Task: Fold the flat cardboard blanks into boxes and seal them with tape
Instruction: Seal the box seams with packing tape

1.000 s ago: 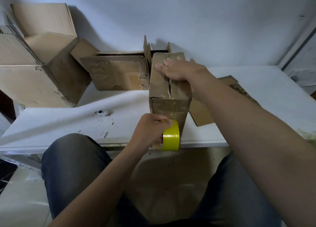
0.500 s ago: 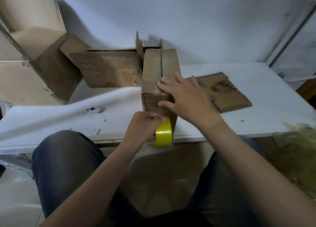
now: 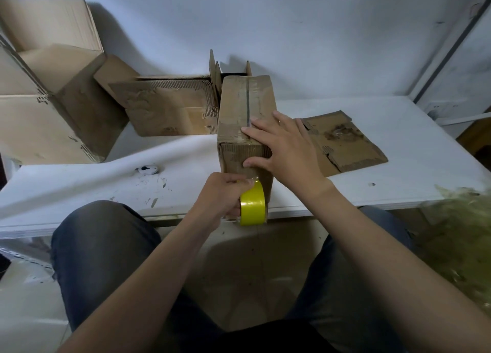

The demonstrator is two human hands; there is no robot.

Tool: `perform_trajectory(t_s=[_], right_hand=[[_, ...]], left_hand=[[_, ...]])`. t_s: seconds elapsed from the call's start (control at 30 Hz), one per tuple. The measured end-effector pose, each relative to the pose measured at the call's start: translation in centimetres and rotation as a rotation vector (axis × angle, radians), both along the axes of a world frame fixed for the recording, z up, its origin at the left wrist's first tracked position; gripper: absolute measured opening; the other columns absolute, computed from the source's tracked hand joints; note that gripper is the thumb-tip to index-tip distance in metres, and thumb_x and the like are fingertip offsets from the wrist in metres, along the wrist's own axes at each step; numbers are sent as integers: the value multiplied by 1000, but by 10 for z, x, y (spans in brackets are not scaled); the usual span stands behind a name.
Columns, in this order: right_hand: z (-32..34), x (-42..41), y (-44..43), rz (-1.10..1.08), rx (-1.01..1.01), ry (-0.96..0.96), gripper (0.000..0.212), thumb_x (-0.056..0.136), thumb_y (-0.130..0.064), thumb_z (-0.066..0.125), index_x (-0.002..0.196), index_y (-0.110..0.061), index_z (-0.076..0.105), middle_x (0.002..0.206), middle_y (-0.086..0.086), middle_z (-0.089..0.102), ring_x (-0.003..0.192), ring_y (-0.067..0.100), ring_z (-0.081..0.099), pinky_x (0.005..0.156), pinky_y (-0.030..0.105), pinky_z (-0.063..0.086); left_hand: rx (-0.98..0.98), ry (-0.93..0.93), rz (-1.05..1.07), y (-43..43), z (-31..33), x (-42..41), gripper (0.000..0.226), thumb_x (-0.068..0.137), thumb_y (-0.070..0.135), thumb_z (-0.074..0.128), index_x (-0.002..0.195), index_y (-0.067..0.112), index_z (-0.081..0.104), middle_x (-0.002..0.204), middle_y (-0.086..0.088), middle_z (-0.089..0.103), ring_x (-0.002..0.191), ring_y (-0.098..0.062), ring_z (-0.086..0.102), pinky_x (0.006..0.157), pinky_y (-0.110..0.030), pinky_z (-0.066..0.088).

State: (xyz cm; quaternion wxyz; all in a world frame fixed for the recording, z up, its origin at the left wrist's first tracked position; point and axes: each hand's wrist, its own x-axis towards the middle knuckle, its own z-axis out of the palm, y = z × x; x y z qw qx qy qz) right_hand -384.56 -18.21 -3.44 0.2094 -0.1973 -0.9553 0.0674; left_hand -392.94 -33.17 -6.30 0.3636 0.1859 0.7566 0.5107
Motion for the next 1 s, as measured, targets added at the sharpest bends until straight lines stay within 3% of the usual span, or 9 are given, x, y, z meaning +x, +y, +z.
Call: perform_trajectory(t_s=[0.13, 0.23, 0.43, 0.57, 0.67, 0.77, 0.87, 1.0], right_hand=[[-2, -1, 0, 4, -1, 53, 72, 77, -66, 70, 142, -43, 52, 151, -15, 48, 147, 27, 30, 118, 57, 25], [-10, 1, -1, -7, 62, 117, 76, 73, -63, 77, 140, -37, 55, 149, -7, 51, 144, 31, 35, 115, 57, 30], [-17, 3, -4, -40, 115, 129, 87, 66, -61, 83, 143, -34, 51, 148, 0, 48, 145, 31, 33, 118, 55, 28], [-14, 5, -5, -63, 147, 97, 89, 70, -65, 78, 147, -36, 44, 152, -3, 44, 147, 28, 31, 121, 54, 22], [-11, 11, -9, -53, 155, 123, 88, 76, -70, 69, 151, -33, 40, 154, -3, 40, 147, 28, 30, 121, 53, 23], [-10, 17, -18, -41, 164, 200, 81, 83, -65, 68, 150, -28, 43, 155, 2, 40, 145, 31, 30, 118, 52, 29], [-8, 20, -30, -7, 198, 245, 70, 87, -54, 69, 147, -26, 49, 155, 3, 42, 145, 31, 31, 116, 50, 32], [0, 14, -47, 16, 182, 210, 63, 88, -49, 69, 146, -28, 51, 154, 2, 43, 145, 30, 31, 116, 53, 31]], left_hand=[[-38, -160, -2, -5, -2, -4, 19, 93, 29, 73, 101, 13, 67, 91, -7, 72, 78, -22, 74, 63, -34, 60], [14, -77, 47, -5, -8, -2, 27, 92, 32, 74, 110, 14, 67, 100, -12, 72, 89, -32, 74, 74, -42, 62], [8, 15, 115, -5, -12, -5, 42, 87, 34, 79, 112, 17, 50, 104, -11, 68, 88, -29, 73, 78, -48, 63], [-67, 156, 59, -17, -8, -13, 46, 88, 39, 76, 116, 19, 45, 99, -1, 66, 80, -19, 73, 68, -35, 59], [-135, 287, 22, -29, -11, -31, 40, 89, 48, 70, 112, 23, 50, 97, 3, 71, 82, -15, 72, 81, -43, 59], [-275, 563, 25, -41, -20, -54, 31, 93, 44, 67, 111, 21, 56, 98, 10, 65, 91, -13, 63, 82, -35, 50], [-401, 801, 2, -54, -33, -90, 31, 93, 34, 67, 117, 16, 61, 116, -2, 63, 105, -25, 60, 87, -36, 46], [-647, 921, -41, -69, -57, -142, 38, 91, 32, 65, 124, 14, 60, 136, -16, 53, 124, -42, 49, 102, -51, 44]])
